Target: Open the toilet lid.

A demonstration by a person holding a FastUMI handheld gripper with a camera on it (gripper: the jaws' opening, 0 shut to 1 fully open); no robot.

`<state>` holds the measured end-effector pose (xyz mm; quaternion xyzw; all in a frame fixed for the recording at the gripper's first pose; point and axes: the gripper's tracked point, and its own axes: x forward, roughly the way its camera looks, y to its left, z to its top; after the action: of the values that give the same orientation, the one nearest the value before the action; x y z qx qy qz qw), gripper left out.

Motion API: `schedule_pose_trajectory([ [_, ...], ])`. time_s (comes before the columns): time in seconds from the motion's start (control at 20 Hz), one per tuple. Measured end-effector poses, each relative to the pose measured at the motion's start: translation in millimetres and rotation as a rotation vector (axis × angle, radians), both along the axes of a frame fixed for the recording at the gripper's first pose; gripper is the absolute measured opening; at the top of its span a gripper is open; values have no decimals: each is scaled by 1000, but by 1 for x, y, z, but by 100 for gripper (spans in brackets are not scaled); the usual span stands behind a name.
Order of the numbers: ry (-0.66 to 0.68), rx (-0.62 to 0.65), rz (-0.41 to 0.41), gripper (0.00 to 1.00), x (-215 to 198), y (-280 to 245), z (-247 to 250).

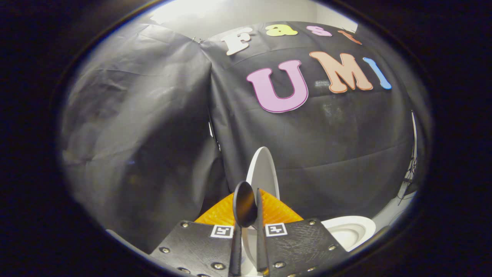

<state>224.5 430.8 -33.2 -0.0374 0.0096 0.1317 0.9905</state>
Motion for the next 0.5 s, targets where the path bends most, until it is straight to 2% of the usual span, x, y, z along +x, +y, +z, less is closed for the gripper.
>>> schedule_pose_trajectory([
  [0.5, 22, -37, 49, 16, -5, 39, -22],
])
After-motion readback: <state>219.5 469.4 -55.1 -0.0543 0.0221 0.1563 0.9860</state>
